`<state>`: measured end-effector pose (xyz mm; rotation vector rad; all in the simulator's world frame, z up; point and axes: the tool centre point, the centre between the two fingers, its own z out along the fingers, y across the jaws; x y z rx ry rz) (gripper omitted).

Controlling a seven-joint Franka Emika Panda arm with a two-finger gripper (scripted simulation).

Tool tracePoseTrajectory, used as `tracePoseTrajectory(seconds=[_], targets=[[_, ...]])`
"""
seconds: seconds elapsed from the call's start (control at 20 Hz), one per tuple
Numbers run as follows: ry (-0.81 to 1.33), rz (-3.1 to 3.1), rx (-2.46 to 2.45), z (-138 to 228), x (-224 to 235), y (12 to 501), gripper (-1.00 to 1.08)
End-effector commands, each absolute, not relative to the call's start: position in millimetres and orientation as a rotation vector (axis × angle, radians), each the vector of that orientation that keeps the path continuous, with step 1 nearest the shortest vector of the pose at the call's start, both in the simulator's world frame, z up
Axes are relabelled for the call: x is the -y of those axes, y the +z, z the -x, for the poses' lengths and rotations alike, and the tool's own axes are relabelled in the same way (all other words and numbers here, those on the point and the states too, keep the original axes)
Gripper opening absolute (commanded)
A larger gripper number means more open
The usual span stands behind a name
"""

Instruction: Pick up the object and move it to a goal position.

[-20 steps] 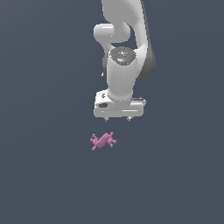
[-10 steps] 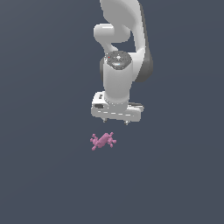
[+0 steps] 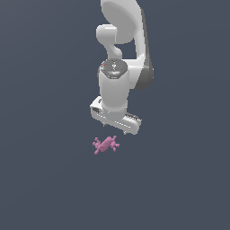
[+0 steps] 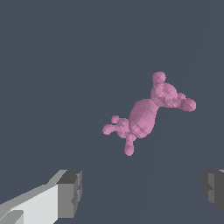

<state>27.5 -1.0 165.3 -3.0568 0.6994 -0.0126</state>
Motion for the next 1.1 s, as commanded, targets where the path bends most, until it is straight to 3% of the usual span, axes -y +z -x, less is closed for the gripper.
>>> tracePoseTrajectory(seconds=[0.0, 1.05], targets=[[-0.009, 3.026, -0.82, -31, 6, 163, 1.0], [0.001, 2.666, -1.659, -52, 40, 142, 1.0]])
